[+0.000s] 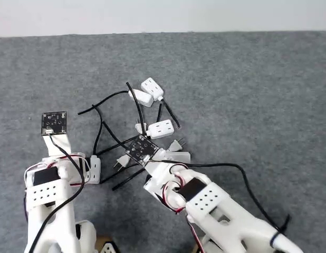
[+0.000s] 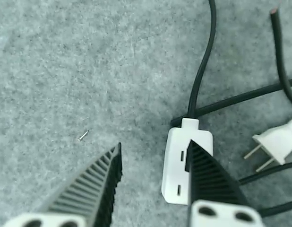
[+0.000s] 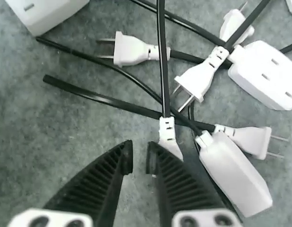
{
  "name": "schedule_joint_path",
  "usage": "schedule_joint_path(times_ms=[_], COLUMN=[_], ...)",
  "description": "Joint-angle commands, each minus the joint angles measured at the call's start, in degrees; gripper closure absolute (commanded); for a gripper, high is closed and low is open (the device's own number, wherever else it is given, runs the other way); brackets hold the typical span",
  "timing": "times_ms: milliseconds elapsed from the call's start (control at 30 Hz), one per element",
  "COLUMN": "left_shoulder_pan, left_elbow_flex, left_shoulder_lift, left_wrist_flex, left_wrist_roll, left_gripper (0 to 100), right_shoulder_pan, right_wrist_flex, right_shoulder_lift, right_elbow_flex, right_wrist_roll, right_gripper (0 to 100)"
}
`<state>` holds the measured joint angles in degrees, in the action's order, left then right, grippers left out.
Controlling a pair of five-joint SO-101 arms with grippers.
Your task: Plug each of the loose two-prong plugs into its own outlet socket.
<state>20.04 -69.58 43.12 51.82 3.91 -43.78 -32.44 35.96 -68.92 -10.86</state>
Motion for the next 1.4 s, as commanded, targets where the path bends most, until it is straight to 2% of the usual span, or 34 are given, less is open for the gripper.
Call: schedule_joint_path(times_ms=[0, 300, 567, 1000, 1167, 1367], left_shoulder_pan=[0.3, 0.3, 0.2, 0.0, 0.0, 0.0], left_elbow_flex=[0.4, 0.3, 0.3, 0.3, 0.2, -0.1], left_shoulder_lift=[1.2, 1.2, 1.2, 1.2, 1.2, 1.2], left_wrist_flex=[-1.5, -1.4, -1.3, -1.1, -1.1, -1.1], left_wrist_roll=[-0.4, -0.3, -0.3, -0.3, -0.2, -0.2], left_gripper=[79, 79, 79, 79, 79, 79], right_shoulder_pan=[0.0, 3.9, 4.0, 3.1, 2.9, 2.9], right_wrist_flex=[2.5, 2.9, 2.3, 2.3, -1.7, -1.6], right_shoulder_lift=[-2.9, -8.1, -17.8, -20.7, -24.8, -25.4], right_elbow_flex=[4.6, 8.4, 13.8, 15.6, 19.9, 20.0], right_wrist_roll=[0.6, 0.6, 0.6, 0.1, -1.8, -2.1], right_gripper=[85.5, 87.6, 87.6, 87.6, 87.7, 87.7])
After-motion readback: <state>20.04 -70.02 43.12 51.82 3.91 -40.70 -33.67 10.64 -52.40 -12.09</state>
